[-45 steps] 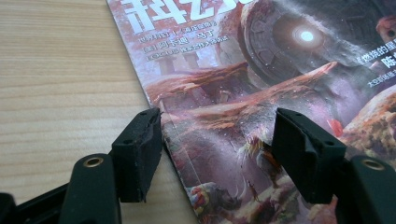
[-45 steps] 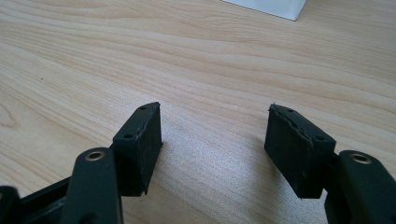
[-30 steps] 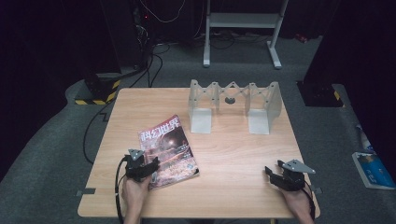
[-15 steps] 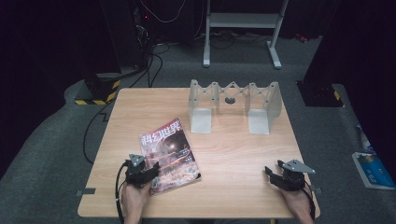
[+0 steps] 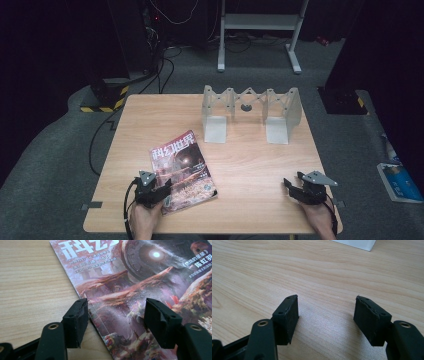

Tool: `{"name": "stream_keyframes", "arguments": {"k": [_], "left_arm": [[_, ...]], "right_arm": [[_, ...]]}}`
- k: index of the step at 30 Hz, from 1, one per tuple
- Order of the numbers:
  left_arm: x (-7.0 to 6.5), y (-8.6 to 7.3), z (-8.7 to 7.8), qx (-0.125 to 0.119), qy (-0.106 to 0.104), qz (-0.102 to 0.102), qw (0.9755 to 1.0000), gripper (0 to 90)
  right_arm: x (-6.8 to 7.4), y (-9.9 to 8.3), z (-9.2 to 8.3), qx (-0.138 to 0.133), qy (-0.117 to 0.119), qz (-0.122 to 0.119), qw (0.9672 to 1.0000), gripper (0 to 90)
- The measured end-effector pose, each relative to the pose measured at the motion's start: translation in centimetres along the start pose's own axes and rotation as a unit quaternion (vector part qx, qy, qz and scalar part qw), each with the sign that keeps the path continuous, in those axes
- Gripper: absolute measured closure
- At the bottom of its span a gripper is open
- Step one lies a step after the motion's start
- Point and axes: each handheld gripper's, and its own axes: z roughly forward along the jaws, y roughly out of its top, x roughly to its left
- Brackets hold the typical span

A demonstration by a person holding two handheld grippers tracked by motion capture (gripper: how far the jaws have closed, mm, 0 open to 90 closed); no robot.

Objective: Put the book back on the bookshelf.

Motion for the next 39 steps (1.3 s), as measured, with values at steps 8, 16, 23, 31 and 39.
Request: {"name": "stream_keyframes", "arguments": {"k": [8,16,23,31,39], "left_arm": [[-0.6,-0.4,-0.6,-0.001,0.003,0.015,0.9999,37.1],[-0.9,-0.6,-0.8,0.000,-0.001,0.017,0.9998,37.3],[-1.1,-0.8,-1.0,0.003,-0.006,0.024,0.9997,37.3],[-1.6,-1.3,-1.3,-0.006,-0.012,0.025,0.9996,37.3],[-1.9,-1.4,-1.4,-0.005,-0.018,0.030,0.9994,37.3]], "right_arm": [[0.0,0.0,0.0,0.000,0.000,0.000,1.0000,36.2],[0.0,0.0,0.0,0.001,0.001,0.001,1.0000,36.1],[0.0,0.0,0.0,0.000,0.000,0.000,1.0000,36.1],[0.0,0.0,0.0,0.000,-0.001,-0.001,1.0000,36.1],[0.0,0.0,0.0,0.000,-0.001,-0.002,1.0000,36.2]]}}
